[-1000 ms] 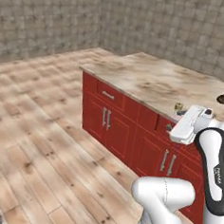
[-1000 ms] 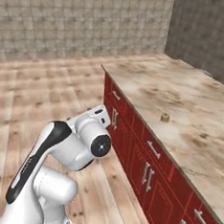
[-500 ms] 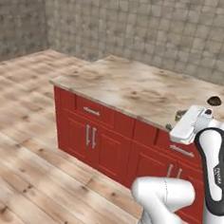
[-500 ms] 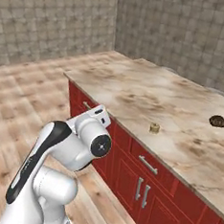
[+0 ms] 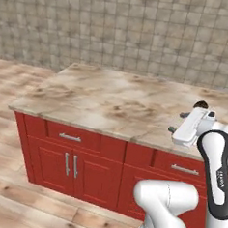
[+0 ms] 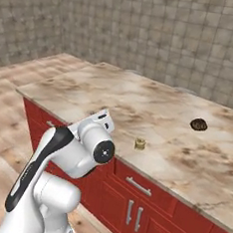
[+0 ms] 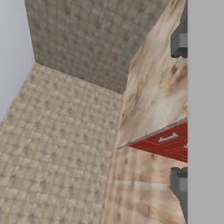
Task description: Pick the candle and candle from the dining table and place them in the open cabinet. Close the cabinet after placing the objects.
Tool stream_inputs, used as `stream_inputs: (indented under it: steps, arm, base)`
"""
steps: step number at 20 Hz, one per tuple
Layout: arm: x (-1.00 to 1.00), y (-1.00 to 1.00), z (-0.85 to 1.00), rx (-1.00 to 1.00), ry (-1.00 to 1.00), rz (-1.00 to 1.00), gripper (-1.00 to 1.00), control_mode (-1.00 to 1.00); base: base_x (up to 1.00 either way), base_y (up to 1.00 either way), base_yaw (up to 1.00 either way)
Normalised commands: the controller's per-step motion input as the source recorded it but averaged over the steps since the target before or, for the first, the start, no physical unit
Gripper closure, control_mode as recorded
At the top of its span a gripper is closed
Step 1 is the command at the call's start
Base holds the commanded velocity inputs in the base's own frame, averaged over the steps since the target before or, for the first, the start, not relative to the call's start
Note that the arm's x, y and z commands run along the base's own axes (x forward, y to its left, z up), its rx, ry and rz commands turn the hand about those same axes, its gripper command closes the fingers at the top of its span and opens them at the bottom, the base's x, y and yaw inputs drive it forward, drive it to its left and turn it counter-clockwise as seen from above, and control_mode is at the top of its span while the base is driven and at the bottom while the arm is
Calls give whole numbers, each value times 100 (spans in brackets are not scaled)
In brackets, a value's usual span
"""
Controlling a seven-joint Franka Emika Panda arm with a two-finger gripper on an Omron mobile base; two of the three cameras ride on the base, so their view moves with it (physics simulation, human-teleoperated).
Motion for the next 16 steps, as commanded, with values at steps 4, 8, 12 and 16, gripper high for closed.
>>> stream_inputs:
  steps: [4, 8, 12, 16]
  arm:
    - [0, 0, 0, 0, 0, 0, -100, 100]
    - [0, 0, 0, 0, 0, 0, -100, 100]
    - [0, 0, 0, 0, 0, 0, -100, 100]
    - [0, 0, 0, 0, 0, 0, -100, 100]
  base:
    - [78, 1, -44]
    - [77, 12, -44]
    - [67, 40, -43]
    - [32, 57, -41]
